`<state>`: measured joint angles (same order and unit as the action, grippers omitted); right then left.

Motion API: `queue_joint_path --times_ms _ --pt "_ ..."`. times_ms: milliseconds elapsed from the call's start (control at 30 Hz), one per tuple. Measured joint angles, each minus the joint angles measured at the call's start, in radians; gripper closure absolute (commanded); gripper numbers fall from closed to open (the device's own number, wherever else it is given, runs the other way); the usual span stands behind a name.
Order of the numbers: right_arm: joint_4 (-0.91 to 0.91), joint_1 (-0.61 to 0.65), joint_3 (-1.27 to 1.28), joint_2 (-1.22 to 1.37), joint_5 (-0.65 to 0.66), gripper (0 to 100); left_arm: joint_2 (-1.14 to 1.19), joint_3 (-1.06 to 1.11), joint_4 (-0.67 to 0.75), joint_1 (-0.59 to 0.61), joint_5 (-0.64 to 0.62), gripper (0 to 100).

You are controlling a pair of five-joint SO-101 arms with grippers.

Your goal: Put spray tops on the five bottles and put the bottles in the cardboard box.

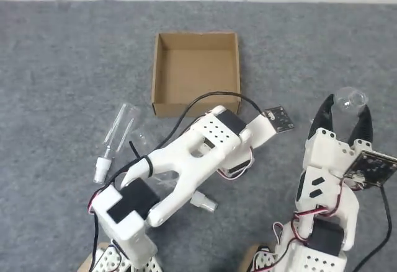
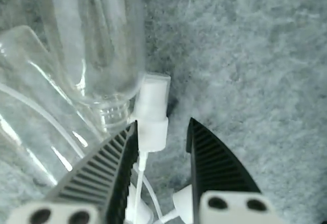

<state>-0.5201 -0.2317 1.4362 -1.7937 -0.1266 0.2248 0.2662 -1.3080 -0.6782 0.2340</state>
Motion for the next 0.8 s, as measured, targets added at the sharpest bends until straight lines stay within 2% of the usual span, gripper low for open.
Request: queue_joint_path --times_ms 167,433,633,800 --pt "0.000 0.000 0.000 0.000 0.000 92.4 0.014 0.000 0.000 0.005 0.028 85" --pt "0.000 0.000 0.000 0.000 0.000 92.4 0.014 -0.026 0.000 0.080 0.066 85" --pt "0.000 0.000 0.000 0.000 0.000 92.4 0.018 -0.028 0.000 0.074 0.072 85" --pt "0.000 0.000 0.000 0.000 0.000 92.4 0.132 -0.064 0.003 0.061 0.072 86"
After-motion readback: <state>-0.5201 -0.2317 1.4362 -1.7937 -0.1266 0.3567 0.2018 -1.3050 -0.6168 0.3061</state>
